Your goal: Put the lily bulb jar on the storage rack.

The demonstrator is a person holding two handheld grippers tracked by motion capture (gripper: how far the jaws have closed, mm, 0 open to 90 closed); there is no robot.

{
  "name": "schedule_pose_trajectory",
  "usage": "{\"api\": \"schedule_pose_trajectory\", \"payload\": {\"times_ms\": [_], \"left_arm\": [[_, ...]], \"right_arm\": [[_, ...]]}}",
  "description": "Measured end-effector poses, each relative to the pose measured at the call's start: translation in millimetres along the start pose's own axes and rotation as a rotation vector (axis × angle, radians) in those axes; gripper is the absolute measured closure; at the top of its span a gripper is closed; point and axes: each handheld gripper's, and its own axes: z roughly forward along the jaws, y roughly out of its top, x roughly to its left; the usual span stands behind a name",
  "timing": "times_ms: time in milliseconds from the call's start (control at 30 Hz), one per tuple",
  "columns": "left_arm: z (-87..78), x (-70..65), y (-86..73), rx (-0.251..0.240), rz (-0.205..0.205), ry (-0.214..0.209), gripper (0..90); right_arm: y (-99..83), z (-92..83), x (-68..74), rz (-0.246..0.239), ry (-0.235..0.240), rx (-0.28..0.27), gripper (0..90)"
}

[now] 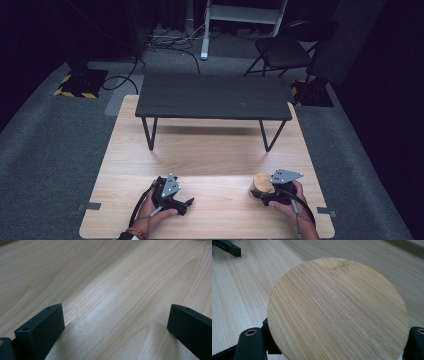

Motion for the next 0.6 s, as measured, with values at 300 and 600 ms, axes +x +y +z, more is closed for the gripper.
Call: {"api": "schedule_pose_trajectory", "payload": {"times_ms": [300,600], "left_arm": [[0.0,0.0,0.1,0.000,0.001,0.000,1.0],[0.0,0.0,0.1,0.000,0.000,0.000,1.0]], "right_arm": [[40.0,-20.6,3.3,-0.008,-0.043,-0.020,24.9],[106.0,-48.9,-4.0,-0.018,-0.070,-0.062,24.9]]}}
